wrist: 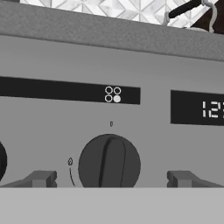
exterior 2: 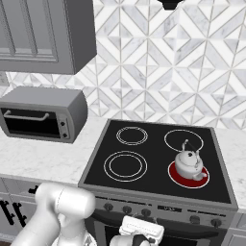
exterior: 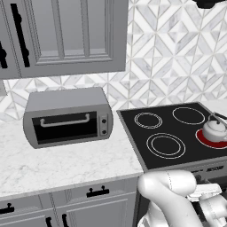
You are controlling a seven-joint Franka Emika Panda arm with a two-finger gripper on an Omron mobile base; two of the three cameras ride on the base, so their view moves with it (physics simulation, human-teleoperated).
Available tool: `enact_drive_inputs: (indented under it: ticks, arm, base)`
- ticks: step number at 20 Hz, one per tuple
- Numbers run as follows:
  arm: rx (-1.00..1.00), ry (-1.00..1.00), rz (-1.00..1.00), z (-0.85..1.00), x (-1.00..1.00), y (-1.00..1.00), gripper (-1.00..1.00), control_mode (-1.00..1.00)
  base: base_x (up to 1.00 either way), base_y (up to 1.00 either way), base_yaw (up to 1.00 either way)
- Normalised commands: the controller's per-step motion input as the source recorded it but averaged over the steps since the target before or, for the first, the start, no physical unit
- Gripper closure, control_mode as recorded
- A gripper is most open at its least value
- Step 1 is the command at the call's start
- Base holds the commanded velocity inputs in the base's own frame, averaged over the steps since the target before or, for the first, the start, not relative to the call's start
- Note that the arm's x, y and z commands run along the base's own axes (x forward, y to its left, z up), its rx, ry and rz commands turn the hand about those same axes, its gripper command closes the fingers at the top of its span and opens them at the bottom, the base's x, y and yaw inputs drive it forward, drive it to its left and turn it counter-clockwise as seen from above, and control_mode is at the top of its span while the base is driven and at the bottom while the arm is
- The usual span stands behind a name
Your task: Turn off the front right burner of the stove.
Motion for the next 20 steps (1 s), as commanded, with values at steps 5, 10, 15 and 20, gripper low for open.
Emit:
enact_drive_inputs:
  ticks: [5,10,15,20]
  arm:
    - [0.00,0.00,0.00,0.00,0.00,-0.04,1.00,-1.00]
    - [0.06,0.00,0.00,0.00,0.00,-0.23,1.00,-1.00]
    - [0.15,0.00,0.00,0.10,0.00,-0.30,1.00,-1.00]
    - [0.31,0.01,0.00,0.40,0.03,-0.29,1.00,-1.00]
  base:
    - [0.00,0.00,0.00]
    - [0.00,0.00,0.00]
    - [0.00,0.00,0.00]
    - [0.00,0.00,0.00]
